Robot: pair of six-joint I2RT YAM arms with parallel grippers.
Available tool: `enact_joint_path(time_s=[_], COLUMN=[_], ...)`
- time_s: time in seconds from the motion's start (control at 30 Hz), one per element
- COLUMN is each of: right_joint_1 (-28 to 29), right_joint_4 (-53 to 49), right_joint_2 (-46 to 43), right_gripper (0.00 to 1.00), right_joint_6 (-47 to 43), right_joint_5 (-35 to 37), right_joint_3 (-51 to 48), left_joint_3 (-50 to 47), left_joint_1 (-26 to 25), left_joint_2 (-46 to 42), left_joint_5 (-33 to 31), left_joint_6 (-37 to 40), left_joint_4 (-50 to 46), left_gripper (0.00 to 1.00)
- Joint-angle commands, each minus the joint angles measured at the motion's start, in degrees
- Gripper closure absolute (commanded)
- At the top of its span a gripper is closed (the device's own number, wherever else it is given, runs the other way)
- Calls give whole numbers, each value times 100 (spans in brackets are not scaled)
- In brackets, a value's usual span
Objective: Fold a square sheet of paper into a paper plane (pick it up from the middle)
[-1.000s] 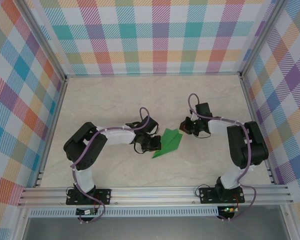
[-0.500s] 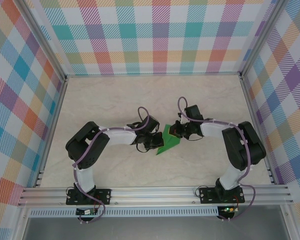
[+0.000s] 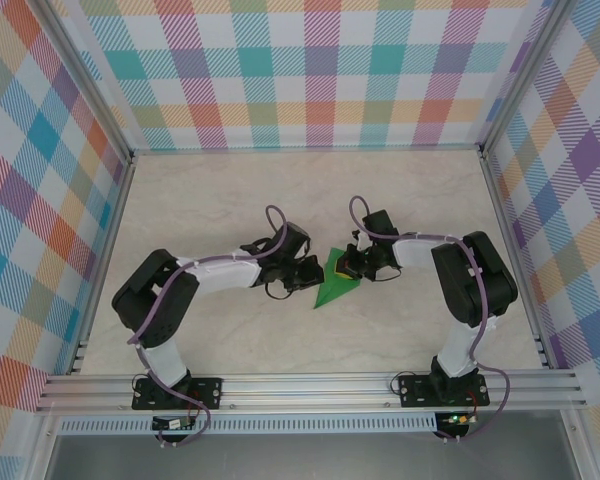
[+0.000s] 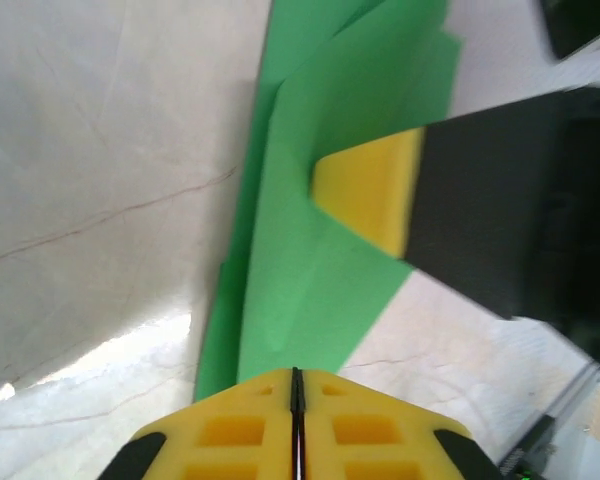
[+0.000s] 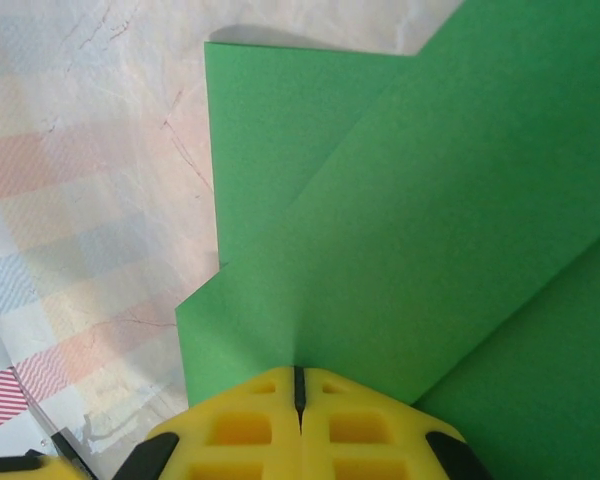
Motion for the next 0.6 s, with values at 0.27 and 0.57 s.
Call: enact_joint_path(time_s=[0.27,0.57], right_joint_1=[0,-4], right_joint_4=[-600,-636], right_joint_2=[133,219], right_gripper=[99,99], right_joint_6=[-114,-93], right_joint_5=[673,687], right_joint_3=[-7,20], left_joint_3=[-74,-215], left_joint_1=[-147,-253], left_joint_2=[262,628], left_joint_5=[965,888], left_joint_6=[-421,-463], left_joint_4=[690,548], left_gripper=[86,87])
